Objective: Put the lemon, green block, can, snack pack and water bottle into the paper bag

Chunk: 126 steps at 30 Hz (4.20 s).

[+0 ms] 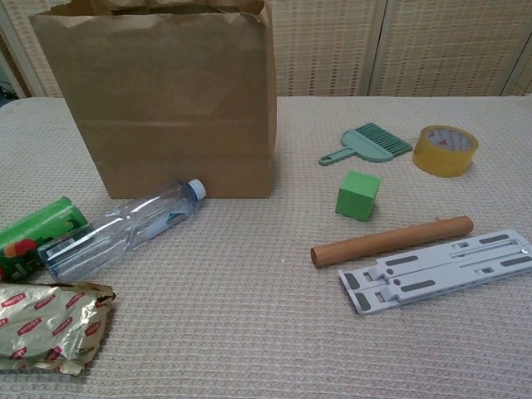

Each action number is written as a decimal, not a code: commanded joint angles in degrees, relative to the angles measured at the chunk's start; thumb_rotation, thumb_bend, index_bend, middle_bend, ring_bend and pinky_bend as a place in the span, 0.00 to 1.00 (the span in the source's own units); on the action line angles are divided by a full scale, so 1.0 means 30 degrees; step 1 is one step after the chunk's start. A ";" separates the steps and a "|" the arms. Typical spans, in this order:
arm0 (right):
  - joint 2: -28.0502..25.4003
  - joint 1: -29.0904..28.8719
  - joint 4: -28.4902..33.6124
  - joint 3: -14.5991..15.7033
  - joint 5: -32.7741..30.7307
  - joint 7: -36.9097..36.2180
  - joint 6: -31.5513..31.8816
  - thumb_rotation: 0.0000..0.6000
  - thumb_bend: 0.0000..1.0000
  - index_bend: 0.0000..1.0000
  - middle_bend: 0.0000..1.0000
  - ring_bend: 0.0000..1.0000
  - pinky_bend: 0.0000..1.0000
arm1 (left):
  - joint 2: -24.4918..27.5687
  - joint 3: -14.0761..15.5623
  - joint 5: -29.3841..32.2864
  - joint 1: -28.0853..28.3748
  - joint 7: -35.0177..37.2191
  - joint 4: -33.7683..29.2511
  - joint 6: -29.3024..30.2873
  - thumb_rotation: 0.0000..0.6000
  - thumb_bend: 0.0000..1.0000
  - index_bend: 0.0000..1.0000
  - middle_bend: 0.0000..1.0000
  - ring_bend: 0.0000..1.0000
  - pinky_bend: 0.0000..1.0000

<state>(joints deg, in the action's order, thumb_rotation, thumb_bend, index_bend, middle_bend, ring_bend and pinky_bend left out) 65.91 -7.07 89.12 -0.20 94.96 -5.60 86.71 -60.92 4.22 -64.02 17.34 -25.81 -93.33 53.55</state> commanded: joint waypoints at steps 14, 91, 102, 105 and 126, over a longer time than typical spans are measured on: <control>-0.0074 -0.0002 0.0097 0.0034 0.0006 -0.0114 -0.0082 1.00 0.00 0.00 0.00 0.00 0.00 | -0.1518 0.0245 -0.1399 -0.0107 0.0855 0.1608 0.1028 1.00 0.59 0.52 0.47 0.50 0.69; -0.0872 -0.0125 0.0997 0.0126 -0.0413 -0.1298 -0.0852 1.00 0.00 0.00 0.00 0.00 0.00 | -0.3038 -1.0413 0.6406 0.9646 0.4848 -0.3596 0.4183 1.00 0.41 0.06 0.00 0.00 0.21; -0.0782 -0.0112 0.0953 0.0186 -0.0308 -0.1164 -0.0861 1.00 0.00 0.00 0.00 0.00 0.00 | 0.1013 -0.7365 0.0902 0.3564 0.8690 -0.5191 0.7247 1.00 0.51 0.30 0.22 0.23 0.43; -0.0735 -0.0106 0.0932 0.0187 -0.0328 -0.1043 -0.0877 1.00 0.00 0.00 0.00 0.00 0.00 | 0.1717 -0.5956 -0.0697 0.2338 0.9098 -0.4317 0.7412 1.00 0.51 0.33 0.27 0.27 0.46; -0.0583 -0.0091 0.0820 0.0229 -0.0233 -0.0615 -0.0864 1.00 0.00 0.00 0.00 0.00 0.00 | -0.0280 -0.0186 -0.5649 0.3059 0.3142 0.3141 0.0221 1.00 0.33 0.00 0.00 0.00 0.08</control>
<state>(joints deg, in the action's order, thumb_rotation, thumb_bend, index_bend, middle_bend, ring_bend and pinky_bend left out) 64.17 -7.34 91.57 0.49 94.26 -7.44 84.12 -60.51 2.82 -80.68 25.66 -15.07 -85.14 55.53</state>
